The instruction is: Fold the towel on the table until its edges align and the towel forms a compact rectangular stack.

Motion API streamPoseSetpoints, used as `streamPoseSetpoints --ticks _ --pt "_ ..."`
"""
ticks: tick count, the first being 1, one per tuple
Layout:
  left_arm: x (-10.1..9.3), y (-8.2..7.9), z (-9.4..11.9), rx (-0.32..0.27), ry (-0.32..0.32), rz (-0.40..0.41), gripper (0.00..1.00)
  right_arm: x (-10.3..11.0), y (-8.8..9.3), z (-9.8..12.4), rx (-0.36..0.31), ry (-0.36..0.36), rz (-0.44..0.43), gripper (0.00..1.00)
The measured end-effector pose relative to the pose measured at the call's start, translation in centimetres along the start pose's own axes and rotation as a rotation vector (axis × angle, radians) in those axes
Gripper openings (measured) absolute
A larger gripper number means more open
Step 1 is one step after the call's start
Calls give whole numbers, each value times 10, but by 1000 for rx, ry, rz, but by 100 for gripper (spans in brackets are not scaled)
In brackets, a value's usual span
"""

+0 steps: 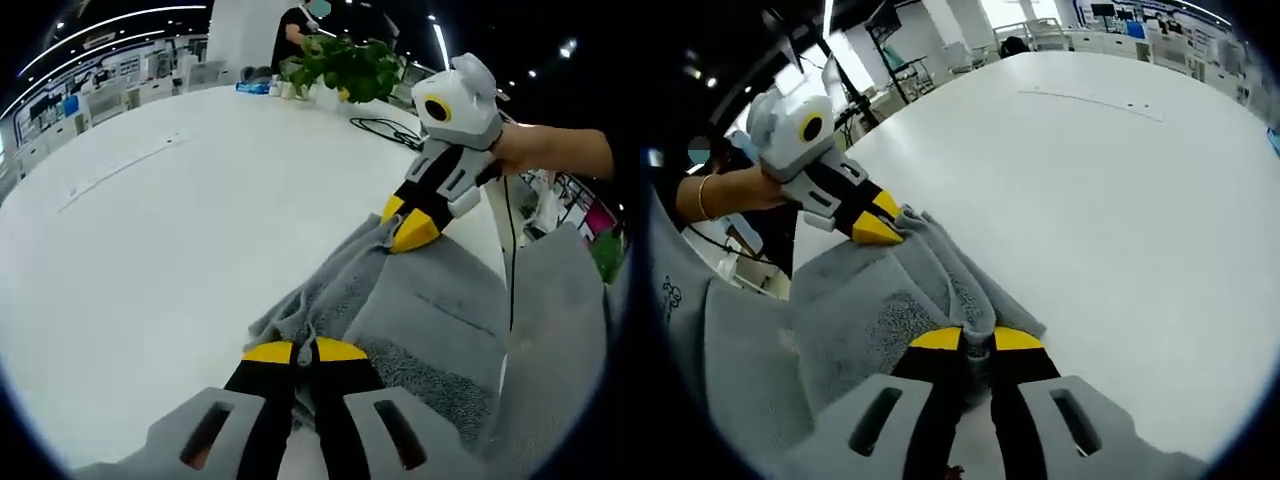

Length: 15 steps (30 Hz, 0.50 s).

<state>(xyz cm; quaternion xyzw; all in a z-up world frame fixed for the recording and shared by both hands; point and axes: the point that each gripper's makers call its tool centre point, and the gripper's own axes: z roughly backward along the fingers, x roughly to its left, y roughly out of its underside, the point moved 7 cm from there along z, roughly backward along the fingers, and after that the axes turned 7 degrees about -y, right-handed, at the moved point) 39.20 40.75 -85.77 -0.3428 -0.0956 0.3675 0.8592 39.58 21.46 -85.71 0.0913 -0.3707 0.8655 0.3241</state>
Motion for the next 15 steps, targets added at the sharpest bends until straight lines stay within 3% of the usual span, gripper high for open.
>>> streamPoseSetpoints --ticks 7,12,15 --pt "-1 0 0 -7 -5 -15 5 3 1 0 -17 47 10 7" --pt "-3 -4 4 21 -22 -10 6 4 -2 4 -18 43 10 8" --pt "0 -9 10 5 -16 -8 9 5 -5 8 -14 55 -29 10"
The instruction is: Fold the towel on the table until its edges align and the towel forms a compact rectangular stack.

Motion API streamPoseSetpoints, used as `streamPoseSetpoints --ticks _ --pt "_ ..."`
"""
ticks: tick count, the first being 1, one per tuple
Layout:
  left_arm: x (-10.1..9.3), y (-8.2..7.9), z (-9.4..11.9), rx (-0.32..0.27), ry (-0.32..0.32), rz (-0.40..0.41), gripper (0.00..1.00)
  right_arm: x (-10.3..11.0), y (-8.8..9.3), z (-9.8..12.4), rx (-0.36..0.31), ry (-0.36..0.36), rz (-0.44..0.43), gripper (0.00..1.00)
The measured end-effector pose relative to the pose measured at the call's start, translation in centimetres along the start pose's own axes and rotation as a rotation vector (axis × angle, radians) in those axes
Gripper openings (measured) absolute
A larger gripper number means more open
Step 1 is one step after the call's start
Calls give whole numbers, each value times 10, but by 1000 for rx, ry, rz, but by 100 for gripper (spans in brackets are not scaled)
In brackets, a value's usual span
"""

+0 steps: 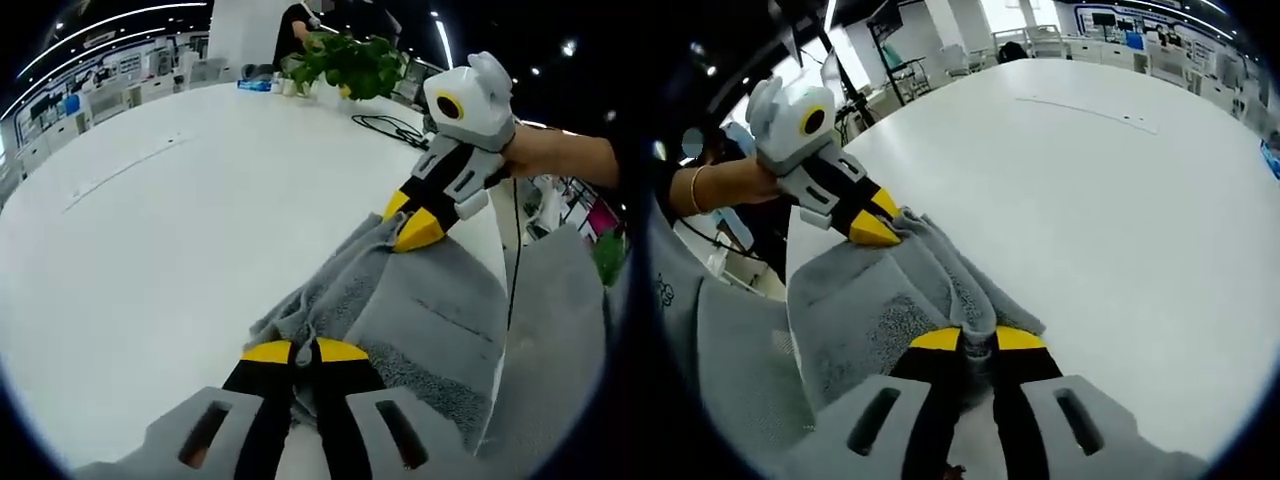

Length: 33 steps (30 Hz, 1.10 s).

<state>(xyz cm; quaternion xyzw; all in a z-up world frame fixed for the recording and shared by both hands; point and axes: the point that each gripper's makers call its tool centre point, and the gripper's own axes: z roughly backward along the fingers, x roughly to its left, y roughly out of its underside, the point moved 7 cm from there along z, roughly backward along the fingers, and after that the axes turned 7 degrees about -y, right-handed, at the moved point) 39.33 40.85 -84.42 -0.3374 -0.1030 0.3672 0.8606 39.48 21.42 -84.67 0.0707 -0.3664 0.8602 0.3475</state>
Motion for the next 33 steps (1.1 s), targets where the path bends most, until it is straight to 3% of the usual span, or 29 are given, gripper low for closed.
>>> streamPoseSetpoints --ticks 3,9,17,25,33 --pt "4 -6 8 -54 -6 26 14 2 -3 5 -30 -1 8 14" --pt "11 -13 28 -104 -53 47 17 7 -11 19 -88 23 21 20" --pt "7 -6 47 -80 -62 0 25 8 -14 38 -120 42 61 27" --pt "-14 2 61 -89 -20 -8 40 25 6 46 -83 34 135 40" --pt "-41 22 67 -57 44 -52 48 41 24 53 -64 -1 192 50"
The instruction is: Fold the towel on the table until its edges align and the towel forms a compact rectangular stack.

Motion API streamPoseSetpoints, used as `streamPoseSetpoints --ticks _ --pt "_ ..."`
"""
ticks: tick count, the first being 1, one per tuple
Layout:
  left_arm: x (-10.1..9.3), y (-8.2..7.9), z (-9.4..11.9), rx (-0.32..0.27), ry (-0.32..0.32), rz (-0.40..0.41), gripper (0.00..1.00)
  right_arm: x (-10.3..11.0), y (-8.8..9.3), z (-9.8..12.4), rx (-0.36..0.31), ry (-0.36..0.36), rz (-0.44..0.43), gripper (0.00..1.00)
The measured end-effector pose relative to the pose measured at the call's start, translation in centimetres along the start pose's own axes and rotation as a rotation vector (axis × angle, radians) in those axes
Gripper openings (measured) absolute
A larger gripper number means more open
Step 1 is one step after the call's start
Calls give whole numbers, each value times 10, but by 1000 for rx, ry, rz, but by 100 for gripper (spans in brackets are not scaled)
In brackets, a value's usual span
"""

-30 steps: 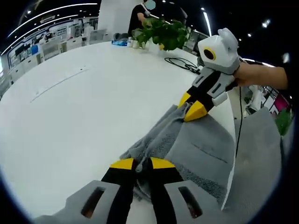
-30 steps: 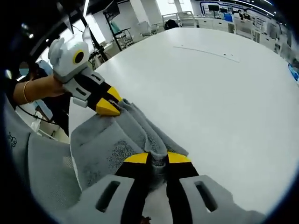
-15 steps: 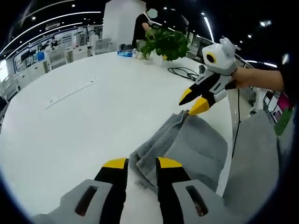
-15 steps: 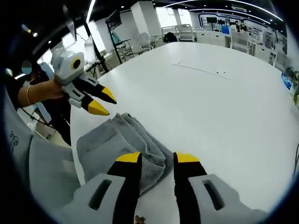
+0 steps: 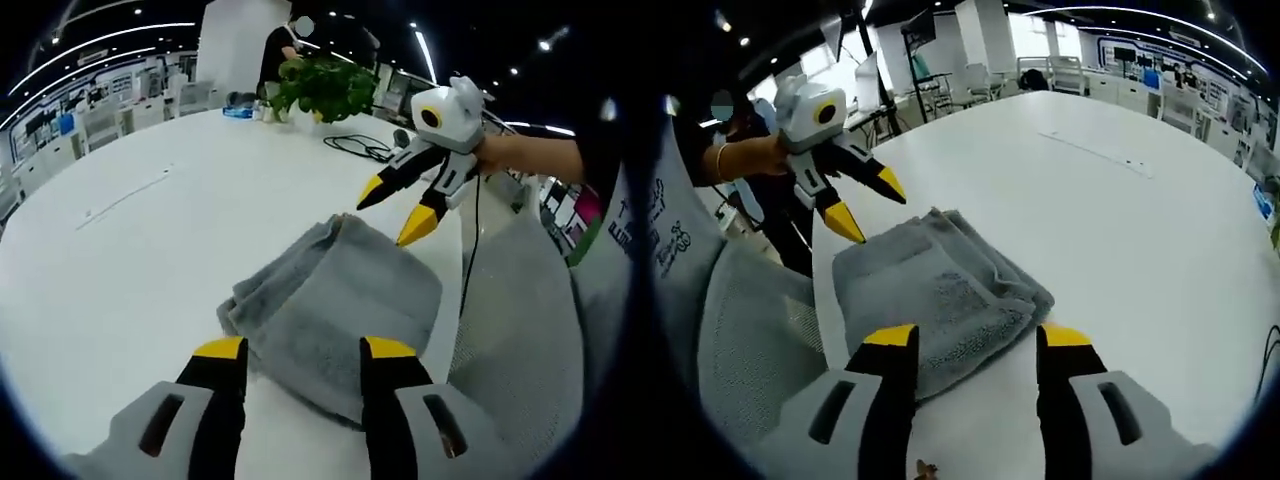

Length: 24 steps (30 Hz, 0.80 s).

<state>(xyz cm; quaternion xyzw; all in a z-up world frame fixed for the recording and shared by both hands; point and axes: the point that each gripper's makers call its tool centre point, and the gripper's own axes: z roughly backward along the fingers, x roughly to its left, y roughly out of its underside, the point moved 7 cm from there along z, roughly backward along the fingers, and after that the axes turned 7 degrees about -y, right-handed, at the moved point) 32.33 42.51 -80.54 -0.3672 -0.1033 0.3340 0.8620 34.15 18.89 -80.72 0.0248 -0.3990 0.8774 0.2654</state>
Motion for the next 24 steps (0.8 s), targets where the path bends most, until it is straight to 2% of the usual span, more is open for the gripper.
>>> streamPoseSetpoints --ticks 4,10,17,24 --pt "-13 7 5 -2 20 -11 53 7 3 4 2 -2 31 53" --pt "-31 17 10 1 35 -74 57 28 9 1 26 -22 99 57" --pt "-43 29 7 50 27 -126 58 52 16 -4 43 -60 155 59" --pt "-46 39 2 67 18 -133 57 58 31 -12 83 -76 188 60"
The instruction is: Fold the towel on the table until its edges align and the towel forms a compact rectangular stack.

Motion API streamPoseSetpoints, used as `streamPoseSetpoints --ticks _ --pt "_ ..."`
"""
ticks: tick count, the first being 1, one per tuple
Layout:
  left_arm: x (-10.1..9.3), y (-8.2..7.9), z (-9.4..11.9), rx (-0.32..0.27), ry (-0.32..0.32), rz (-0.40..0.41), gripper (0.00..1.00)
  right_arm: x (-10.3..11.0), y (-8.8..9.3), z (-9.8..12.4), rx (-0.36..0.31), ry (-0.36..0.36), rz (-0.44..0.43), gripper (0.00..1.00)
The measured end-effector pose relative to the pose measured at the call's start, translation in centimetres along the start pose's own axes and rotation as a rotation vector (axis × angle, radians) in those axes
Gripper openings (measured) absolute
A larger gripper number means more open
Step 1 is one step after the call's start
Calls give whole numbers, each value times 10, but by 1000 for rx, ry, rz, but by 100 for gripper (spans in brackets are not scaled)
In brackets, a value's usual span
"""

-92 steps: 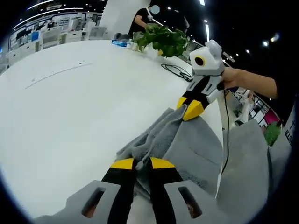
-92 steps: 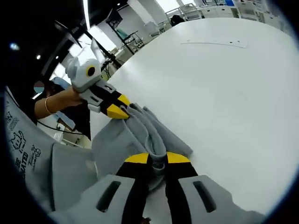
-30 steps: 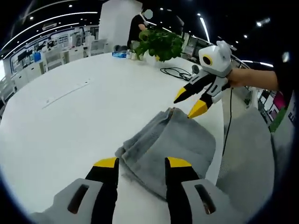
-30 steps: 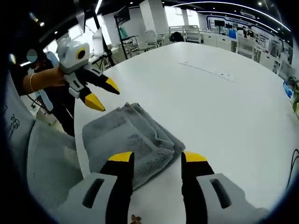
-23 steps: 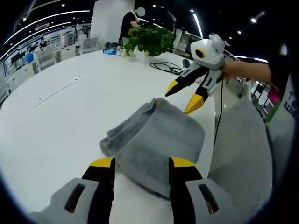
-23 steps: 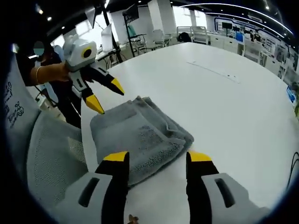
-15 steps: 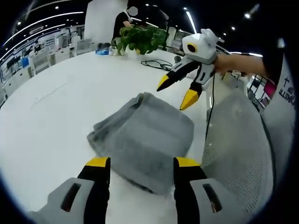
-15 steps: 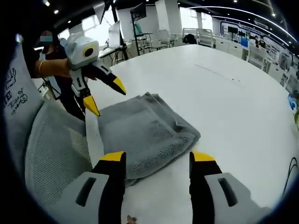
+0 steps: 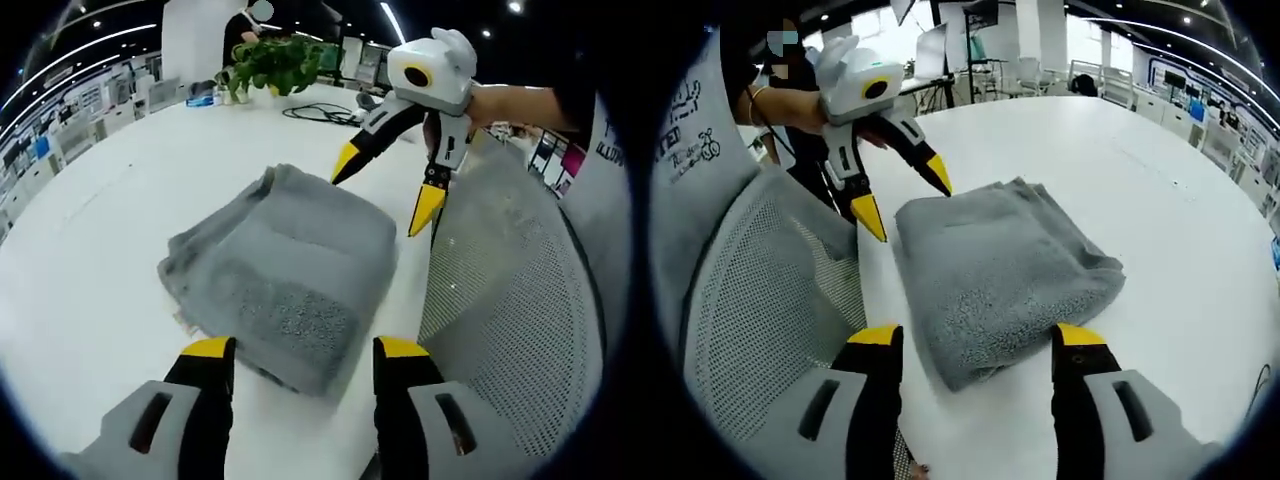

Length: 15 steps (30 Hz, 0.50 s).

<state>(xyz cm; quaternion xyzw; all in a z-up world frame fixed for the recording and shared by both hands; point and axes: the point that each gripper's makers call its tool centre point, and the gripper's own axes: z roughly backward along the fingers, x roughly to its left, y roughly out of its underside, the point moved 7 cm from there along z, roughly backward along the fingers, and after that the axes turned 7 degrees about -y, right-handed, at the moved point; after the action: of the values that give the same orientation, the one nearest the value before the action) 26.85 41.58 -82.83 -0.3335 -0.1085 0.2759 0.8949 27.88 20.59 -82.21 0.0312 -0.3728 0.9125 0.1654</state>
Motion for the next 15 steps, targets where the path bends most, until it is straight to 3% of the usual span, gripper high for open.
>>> streamPoseSetpoints --ticks 5,8,15 --pt "-2 5 -6 19 -16 -20 56 2 5 -10 -5 12 -2 61" --pt "-2 9 -9 51 -35 -55 56 0 9 -16 23 35 35 60" --pt "-3 12 -15 52 -53 -79 52 -1 13 -24 76 73 105 57"
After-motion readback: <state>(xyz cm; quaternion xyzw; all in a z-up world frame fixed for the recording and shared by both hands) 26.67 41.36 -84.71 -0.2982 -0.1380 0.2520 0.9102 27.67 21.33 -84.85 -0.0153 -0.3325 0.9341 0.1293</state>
